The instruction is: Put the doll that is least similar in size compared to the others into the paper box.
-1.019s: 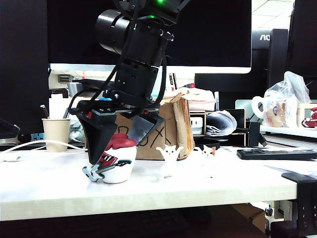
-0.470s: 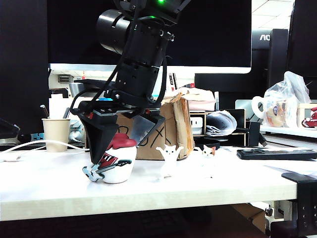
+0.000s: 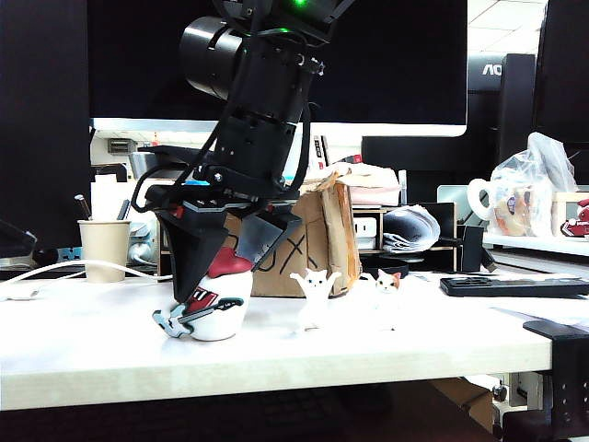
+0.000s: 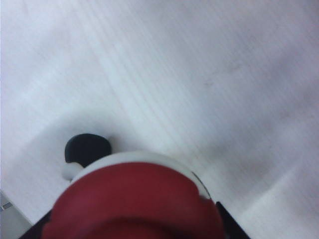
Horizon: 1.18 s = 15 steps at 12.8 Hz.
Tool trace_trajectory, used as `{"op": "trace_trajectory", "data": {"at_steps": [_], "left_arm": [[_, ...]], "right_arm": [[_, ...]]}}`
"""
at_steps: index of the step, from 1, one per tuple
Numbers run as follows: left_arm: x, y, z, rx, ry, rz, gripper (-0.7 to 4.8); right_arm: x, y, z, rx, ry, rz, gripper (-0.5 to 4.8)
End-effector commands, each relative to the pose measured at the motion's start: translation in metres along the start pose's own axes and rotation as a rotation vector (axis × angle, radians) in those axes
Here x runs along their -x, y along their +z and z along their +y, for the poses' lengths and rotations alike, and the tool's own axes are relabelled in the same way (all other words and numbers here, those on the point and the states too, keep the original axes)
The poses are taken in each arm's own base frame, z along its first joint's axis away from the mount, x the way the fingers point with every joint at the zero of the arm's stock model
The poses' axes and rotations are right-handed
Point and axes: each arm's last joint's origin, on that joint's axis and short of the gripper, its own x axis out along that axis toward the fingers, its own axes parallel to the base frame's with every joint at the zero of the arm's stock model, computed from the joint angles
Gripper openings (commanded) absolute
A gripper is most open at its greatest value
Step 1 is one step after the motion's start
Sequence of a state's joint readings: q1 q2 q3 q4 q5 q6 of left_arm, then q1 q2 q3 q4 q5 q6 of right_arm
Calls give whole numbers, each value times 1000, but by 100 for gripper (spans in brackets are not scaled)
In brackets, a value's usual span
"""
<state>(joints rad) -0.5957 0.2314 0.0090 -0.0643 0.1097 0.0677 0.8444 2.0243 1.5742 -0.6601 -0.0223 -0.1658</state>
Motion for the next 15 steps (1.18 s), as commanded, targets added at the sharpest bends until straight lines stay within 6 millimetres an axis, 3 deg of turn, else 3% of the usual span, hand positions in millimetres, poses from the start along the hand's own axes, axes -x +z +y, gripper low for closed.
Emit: {"op": "trace_trajectory", "data": {"at_steps": [1, 2, 5, 6, 10, 12, 15], "left_arm": [[0, 2, 0, -5, -3, -14, -5], [0, 2, 0, -5, -3, -13, -5], [0, 2, 0, -5, -3, -14, -5], [0, 2, 0, -5, -3, -14, -5], [0, 2, 0, -5, -3, -14, -5], [0, 2, 0, -5, -3, -14, -5], [0, 2, 0, -5, -2, -14, -5]], "right_arm": [[2, 1, 0, -1, -4, -10, 94], [3, 2, 0, -1, -4, -11, 94], [38, 7, -1, 0, -20, -92, 94], [64, 11, -1, 1, -32, -164, 94], [115, 16, -1, 4, -60, -326, 95], [133, 26, -9, -7, -86, -411, 118], [145, 36, -40, -56, -166, -579, 126]]}}
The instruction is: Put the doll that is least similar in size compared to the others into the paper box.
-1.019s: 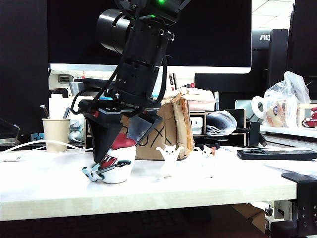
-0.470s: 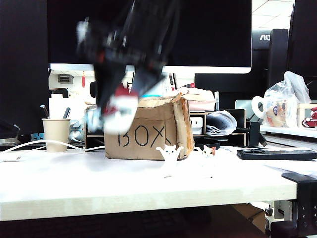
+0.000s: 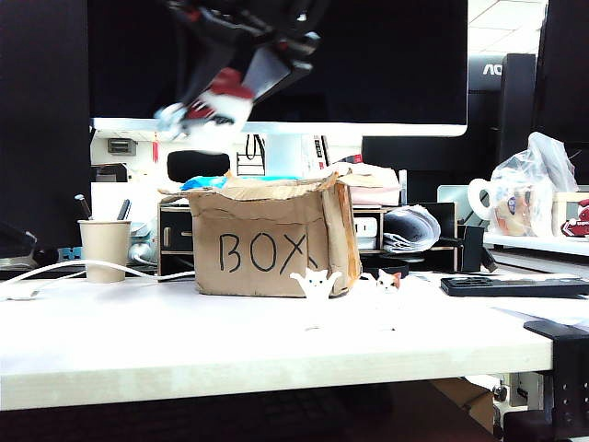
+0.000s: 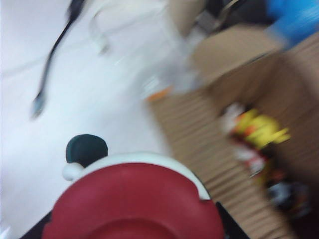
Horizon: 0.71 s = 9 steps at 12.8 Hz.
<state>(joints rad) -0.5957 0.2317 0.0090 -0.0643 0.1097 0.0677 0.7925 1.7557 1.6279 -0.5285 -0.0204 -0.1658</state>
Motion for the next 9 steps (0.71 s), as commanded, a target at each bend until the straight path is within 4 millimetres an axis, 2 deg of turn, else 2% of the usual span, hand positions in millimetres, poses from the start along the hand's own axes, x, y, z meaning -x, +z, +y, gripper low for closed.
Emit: {"op": "trace_trajectory", "data": {"at_steps": [1, 3, 5, 8, 9], "left_arm": [[0, 2, 0, -5, -3, -14, -5], [0, 2, 0, -5, -3, -14, -5], [0, 2, 0, -5, -2, -14, -5], [0, 2, 0, -5, -3, -14, -5], [0, 2, 0, -5, -3, -14, -5]], "right_arm": [[8, 15, -30, -33, -90, -176, 126], [10, 17, -61, -65, -171, -258, 126], [-5, 9, -99, -103, -255, -300, 126], [-42, 7, -117, -120, -255, -257, 126], [-46, 7, -118, -121, -253, -251, 126]]}}
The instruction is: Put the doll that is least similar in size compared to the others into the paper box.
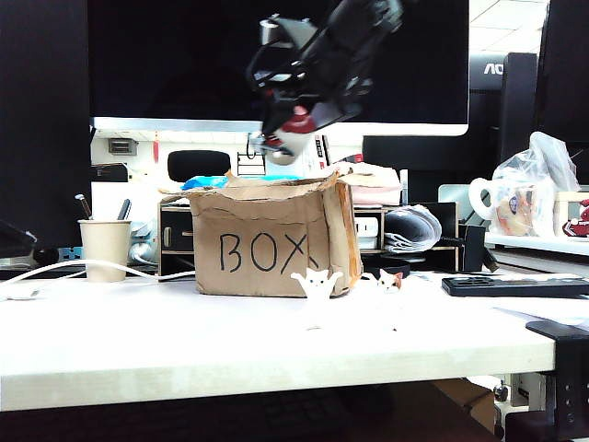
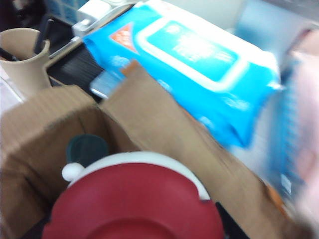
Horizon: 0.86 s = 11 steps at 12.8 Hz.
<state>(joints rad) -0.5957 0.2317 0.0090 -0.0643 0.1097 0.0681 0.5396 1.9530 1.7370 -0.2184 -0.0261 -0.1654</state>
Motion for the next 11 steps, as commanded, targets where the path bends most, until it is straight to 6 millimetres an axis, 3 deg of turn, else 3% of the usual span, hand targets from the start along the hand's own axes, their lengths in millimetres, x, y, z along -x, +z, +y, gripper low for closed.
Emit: {"op": "trace_trajectory", "data": {"at_steps": [1, 3, 5, 6, 7, 8, 11], "left_arm": [[0, 2, 0, -5, -3, -14, -5], [0, 2, 0, -5, -3, -14, -5], [0, 2, 0, -5, -3, -14, -5], [0, 2, 0, -5, -3, -14, -5], [0, 2, 0, -5, -3, -14, -5], [0, 2, 0, -5, -3, -14, -5], [0, 2, 0, -5, -3, -14, -5]], "right_arm": [[-12, 6, 1, -10, 4, -18, 126], [-16, 0, 2, -10, 9, 16, 127], [-16, -2, 2, -11, 12, 34, 328], [-16, -2, 2, -11, 12, 38, 329], [-16, -2, 2, -11, 12, 38, 371], [-16, -2, 2, -11, 11, 38, 448], [-15, -1, 2, -12, 8, 36, 453]]}}
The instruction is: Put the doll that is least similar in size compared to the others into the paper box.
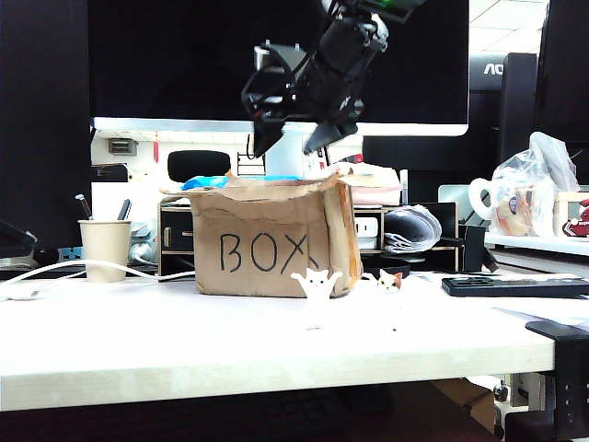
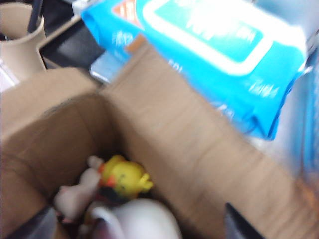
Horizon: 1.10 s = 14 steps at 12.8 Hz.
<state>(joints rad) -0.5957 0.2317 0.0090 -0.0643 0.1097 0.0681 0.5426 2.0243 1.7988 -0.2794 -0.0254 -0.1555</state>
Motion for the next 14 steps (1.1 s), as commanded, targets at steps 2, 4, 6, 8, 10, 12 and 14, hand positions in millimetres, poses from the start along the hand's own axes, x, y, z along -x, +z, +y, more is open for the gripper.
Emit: {"op": "trace_trajectory", "data": {"at_steps": [2, 4, 6, 8, 10, 12, 14], "left_arm": [[0, 2, 0, -5, -3, -14, -5], [0, 2, 0, -5, -3, -14, -5], [0, 2, 0, -5, -3, -14, -5], [0, 2, 1, -3, 3, -14, -5], [0, 2, 2, 1, 17, -13, -5], [1, 2, 6, 9, 44, -24, -5], [5, 4, 14, 26, 130, -52, -5]], "right_arm": [[13, 13, -1, 0, -4, -53, 86], [27, 22, -2, 0, -14, -83, -1], [50, 32, -5, -1, -68, -84, -1], [86, 36, -7, 52, -162, 19, -1], [116, 33, -6, 59, -137, 108, -2], [182, 7, 10, 36, -63, 110, -2], [219, -14, 14, -32, -26, 52, -2]]}}
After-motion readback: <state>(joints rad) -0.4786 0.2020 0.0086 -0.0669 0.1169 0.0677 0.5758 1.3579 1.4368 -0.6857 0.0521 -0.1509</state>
